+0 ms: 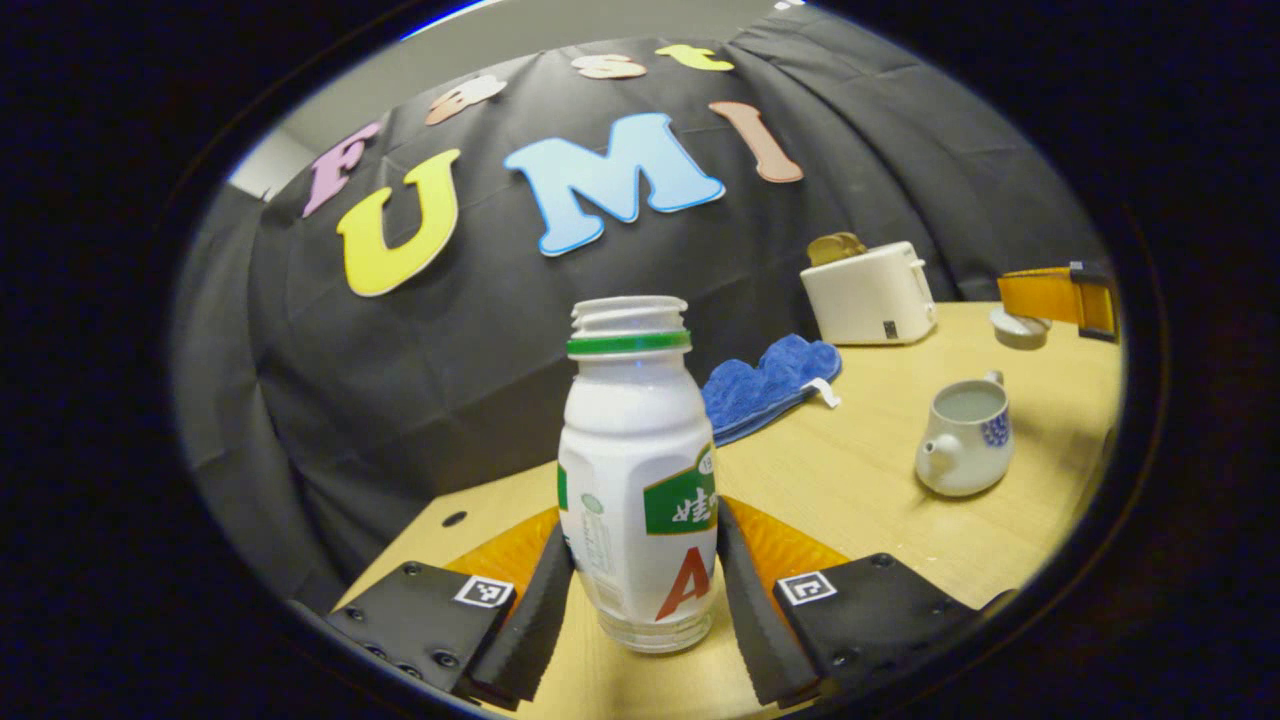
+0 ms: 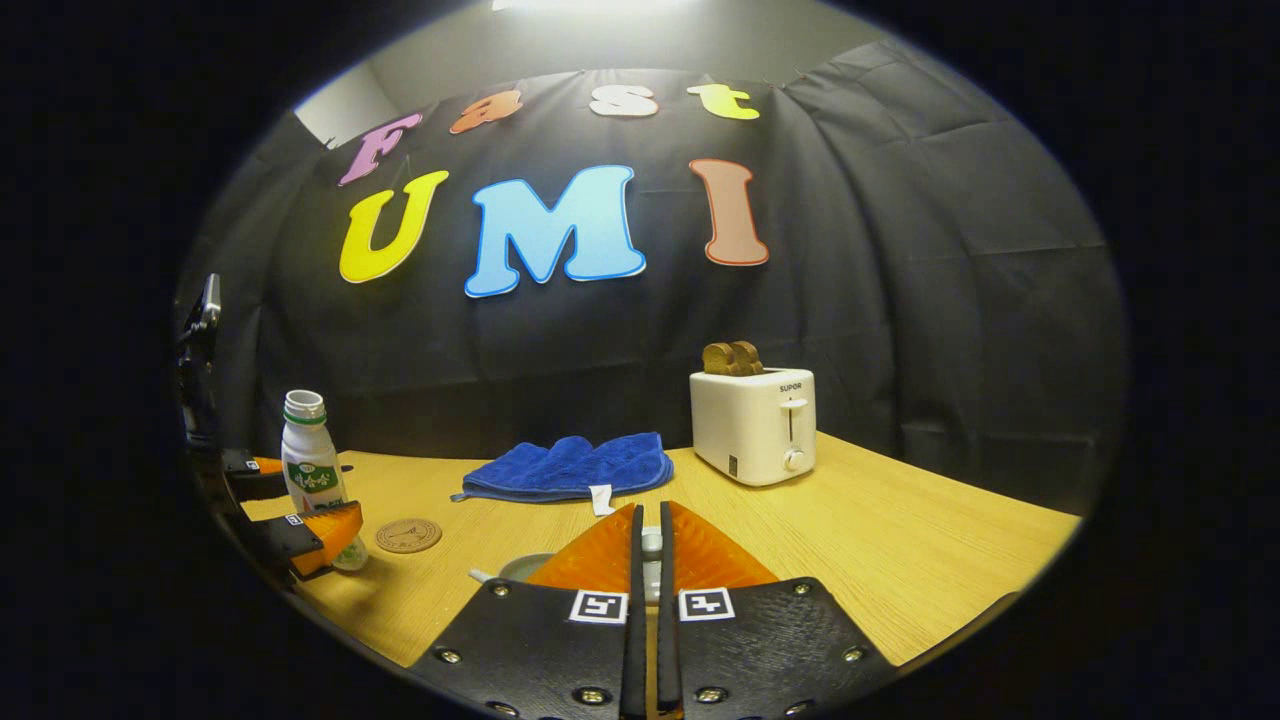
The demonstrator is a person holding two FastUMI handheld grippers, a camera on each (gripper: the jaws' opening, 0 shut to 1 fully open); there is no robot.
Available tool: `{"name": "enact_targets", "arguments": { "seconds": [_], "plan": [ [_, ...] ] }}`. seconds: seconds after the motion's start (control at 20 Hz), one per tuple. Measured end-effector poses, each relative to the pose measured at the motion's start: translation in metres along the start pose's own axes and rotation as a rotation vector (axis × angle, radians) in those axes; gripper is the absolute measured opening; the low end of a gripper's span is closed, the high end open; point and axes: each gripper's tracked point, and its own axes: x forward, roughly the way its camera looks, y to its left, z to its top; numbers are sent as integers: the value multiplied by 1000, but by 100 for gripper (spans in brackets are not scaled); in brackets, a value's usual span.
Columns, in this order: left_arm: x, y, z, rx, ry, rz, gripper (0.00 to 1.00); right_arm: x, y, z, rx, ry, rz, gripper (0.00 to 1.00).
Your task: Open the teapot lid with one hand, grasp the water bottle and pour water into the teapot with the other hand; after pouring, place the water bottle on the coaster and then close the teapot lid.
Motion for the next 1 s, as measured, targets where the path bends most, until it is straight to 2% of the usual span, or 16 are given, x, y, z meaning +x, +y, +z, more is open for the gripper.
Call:
{"name": "enact_targets", "arguments": {
  "seconds": [0.2,0.65,0.85,0.95,1.0],
  "plan": [
    [4,-2,17,202,-12,7,85,-7,-17,-4,23,8,-15,5],
    [15,-36,37,543,-21,-29,85,-17,-37,6,64,-45,-50,4],
    [16,-43,47,739,-42,-27,84,-17,-32,2,78,-28,-24,4],
    [16,-49,51,805,-51,-27,77,-17,-35,3,78,-36,-28,4],
    [16,-51,53,832,-52,-26,77,-18,-36,5,77,-41,-34,4]
  ]
}}
